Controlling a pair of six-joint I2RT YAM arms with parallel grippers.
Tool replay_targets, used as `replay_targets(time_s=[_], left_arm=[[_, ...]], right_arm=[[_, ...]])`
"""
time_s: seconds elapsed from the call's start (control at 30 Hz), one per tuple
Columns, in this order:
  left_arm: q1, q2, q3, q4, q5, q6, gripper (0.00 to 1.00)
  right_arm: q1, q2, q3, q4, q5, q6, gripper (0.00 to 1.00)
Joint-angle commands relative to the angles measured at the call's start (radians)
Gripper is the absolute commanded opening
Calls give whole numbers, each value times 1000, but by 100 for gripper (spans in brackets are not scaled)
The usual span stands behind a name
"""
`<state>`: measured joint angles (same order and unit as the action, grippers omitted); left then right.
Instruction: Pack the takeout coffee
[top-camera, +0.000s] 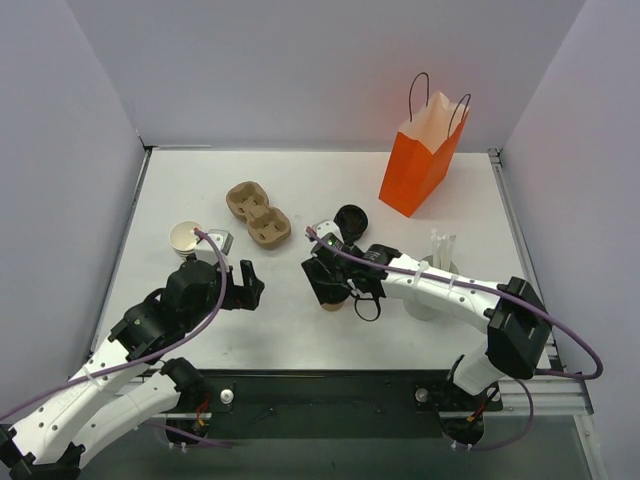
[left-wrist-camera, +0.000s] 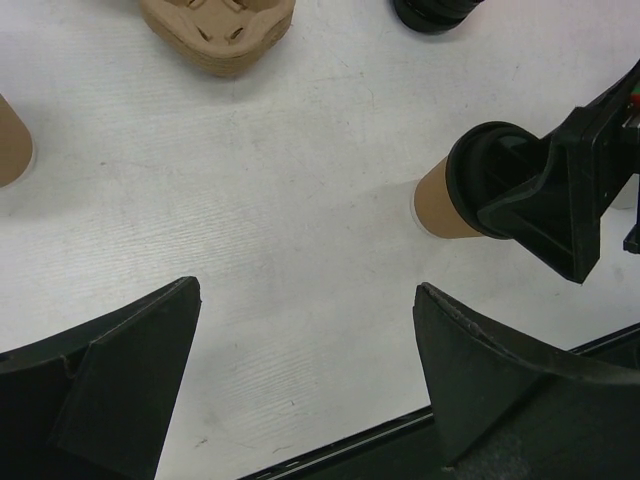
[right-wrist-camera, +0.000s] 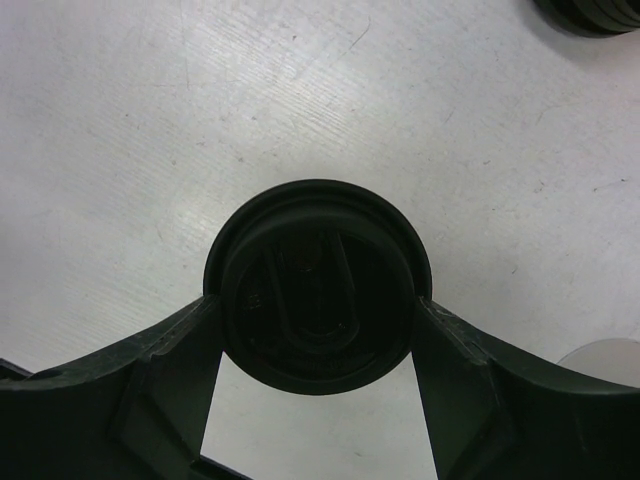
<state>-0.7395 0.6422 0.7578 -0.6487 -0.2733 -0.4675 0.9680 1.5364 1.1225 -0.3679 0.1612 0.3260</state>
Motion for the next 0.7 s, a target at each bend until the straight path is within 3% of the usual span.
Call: replay_targets(time_s=[0.0, 0.13, 0.67], left_arm=[[-11, -12, 3, 0, -26, -3, 97], [-17, -21, 2, -5, -38, -5, 97], [-29, -38, 5, -15, -70, -14, 97]], right_arm=[[-93, 18, -15, -63, 18, 39, 52], [-152, 13, -50, -62, 4, 45, 50], [-160, 71, -92, -14, 17, 110, 48]])
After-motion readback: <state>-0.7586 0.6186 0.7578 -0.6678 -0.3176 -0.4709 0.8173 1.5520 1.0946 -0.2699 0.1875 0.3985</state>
